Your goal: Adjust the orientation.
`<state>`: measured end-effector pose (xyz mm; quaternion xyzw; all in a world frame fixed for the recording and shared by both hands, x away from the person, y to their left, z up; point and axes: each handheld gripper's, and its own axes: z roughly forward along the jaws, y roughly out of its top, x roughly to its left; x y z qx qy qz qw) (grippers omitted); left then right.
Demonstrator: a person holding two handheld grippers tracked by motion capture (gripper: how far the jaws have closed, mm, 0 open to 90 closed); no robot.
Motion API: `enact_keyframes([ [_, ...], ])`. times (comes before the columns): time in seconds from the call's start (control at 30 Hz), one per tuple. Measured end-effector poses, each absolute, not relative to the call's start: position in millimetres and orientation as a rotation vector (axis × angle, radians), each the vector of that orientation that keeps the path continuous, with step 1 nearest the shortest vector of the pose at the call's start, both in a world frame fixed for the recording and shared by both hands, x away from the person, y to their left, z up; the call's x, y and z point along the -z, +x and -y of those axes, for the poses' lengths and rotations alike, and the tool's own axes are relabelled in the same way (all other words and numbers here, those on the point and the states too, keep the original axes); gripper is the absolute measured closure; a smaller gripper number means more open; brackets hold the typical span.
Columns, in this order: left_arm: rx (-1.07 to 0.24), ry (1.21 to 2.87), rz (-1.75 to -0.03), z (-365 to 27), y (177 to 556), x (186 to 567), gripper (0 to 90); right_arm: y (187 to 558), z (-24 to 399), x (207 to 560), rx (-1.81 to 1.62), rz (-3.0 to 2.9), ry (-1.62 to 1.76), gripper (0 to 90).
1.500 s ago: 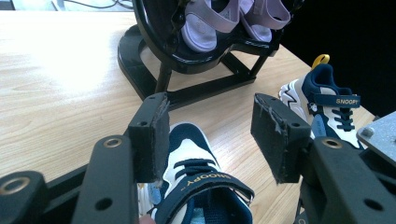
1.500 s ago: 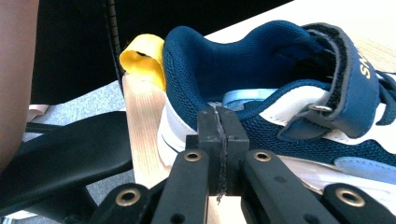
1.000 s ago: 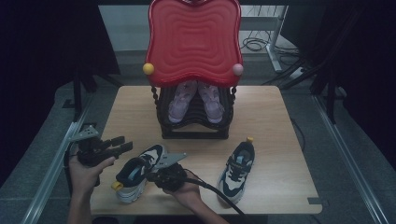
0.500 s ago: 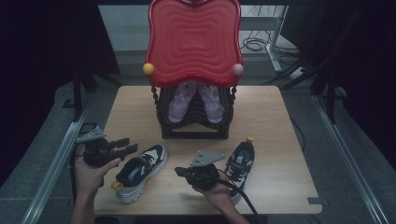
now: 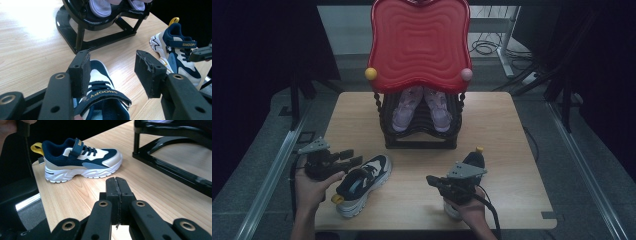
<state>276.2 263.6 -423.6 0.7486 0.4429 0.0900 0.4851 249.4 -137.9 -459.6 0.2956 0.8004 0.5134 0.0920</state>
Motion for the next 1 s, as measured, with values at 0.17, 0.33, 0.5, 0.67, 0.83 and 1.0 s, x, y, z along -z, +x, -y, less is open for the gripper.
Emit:
enact_keyframes([
  [0.17, -0.212, 1.826, -1.07, -261, 275, 424, 46.7, 245, 155, 460, -1.522, -2.348, 0.915, 89.8],
  [0.33, -0.204, 1.834, -1.064, -259, 275, 425, 46.7, 241, 179, 461, -1.498, -2.302, 0.966, 89.8],
  [0.5, -0.208, 1.831, -1.07, -260, 274, 425, 46.7, 240, 204, 462, -1.493, -2.25, 1.025, 89.8],
  [0.67, -0.214, 1.826, -1.077, -262, 274, 425, 46.5, 240, 228, 458, -1.496, -2.193, 1.063, 89.8],
  [0.83, -0.213, 1.83, -1.079, -262, 276, 426, 46.2, 239, 245, 459, -1.493, -2.176, 1.095, 89.8],
  [1.0, -0.212, 1.831, -1.076, -263, 276, 427, 46.1, 235, 253, 465, -1.47, -2.188, 1.095, 89.8],
])
